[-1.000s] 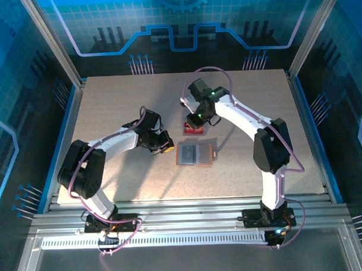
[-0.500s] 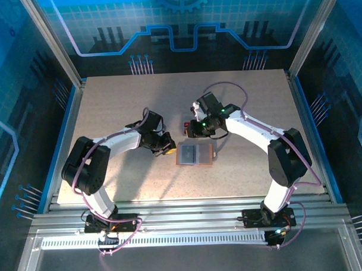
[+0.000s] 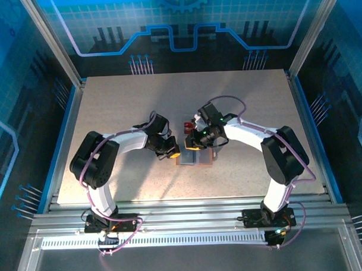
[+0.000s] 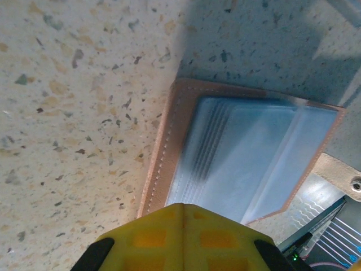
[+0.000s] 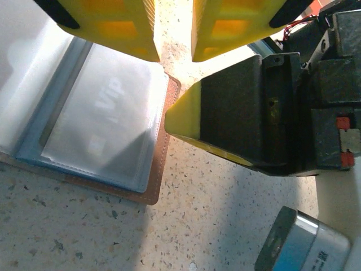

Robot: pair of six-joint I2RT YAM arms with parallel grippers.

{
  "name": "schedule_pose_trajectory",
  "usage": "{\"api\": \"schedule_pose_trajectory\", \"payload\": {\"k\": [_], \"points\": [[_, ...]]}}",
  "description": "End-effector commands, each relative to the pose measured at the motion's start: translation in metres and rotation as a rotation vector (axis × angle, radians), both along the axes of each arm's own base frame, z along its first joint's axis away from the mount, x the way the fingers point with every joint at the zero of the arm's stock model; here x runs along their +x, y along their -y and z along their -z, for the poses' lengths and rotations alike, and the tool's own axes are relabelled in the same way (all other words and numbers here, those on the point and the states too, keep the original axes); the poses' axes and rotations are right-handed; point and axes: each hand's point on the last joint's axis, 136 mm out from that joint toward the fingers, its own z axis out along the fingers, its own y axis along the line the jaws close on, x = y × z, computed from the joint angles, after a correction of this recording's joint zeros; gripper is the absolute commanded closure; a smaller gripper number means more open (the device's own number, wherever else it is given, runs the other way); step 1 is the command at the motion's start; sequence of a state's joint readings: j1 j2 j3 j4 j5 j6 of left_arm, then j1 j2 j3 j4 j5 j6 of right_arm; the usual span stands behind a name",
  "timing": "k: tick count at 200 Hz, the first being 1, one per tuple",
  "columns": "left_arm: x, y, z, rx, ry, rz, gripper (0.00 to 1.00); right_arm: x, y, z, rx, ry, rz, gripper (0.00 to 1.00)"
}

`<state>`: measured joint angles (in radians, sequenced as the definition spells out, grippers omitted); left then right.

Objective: Take the credit cards out of the card holder

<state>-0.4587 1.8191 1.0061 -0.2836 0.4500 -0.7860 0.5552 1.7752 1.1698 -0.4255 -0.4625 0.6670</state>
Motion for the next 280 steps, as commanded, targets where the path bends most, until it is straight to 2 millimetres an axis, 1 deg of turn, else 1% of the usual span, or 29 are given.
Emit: {"api": "schedule_pose_trajectory", "payload": {"k": [1,40,95,136,187,241,280], "points": [[-0.005,0.002,0.003,0.007,-0.030,0.014,0.95,-0.002,0.001,0.010,0.012,-0.043,0.008,0.77],[-0.005,-0.003,0.008,0.050,-0.039,0.019,0.95,-0.003,0.002,0.024,-0.005,-0.074,0.008,0.74],[-0.012,-0.011,0.016,0.085,-0.069,0.009,0.95,-0.004,0.000,0.034,-0.018,-0.099,0.004,0.72],[-0.017,-0.021,0.022,0.089,-0.094,-0.001,0.95,-0.003,-0.001,0.034,-0.028,-0.094,0.010,0.71],[-0.020,-0.034,0.021,0.091,-0.095,-0.008,0.95,-0.005,-0.007,0.032,-0.032,-0.089,-0.001,0.71],[-0.020,-0.034,0.020,0.076,-0.093,-0.015,0.95,-0.007,-0.019,0.033,-0.014,-0.105,-0.017,0.72],[-0.020,-0.034,0.019,0.075,-0.090,-0.015,0.95,-0.009,-0.019,0.040,-0.020,-0.120,-0.017,0.71]]}}
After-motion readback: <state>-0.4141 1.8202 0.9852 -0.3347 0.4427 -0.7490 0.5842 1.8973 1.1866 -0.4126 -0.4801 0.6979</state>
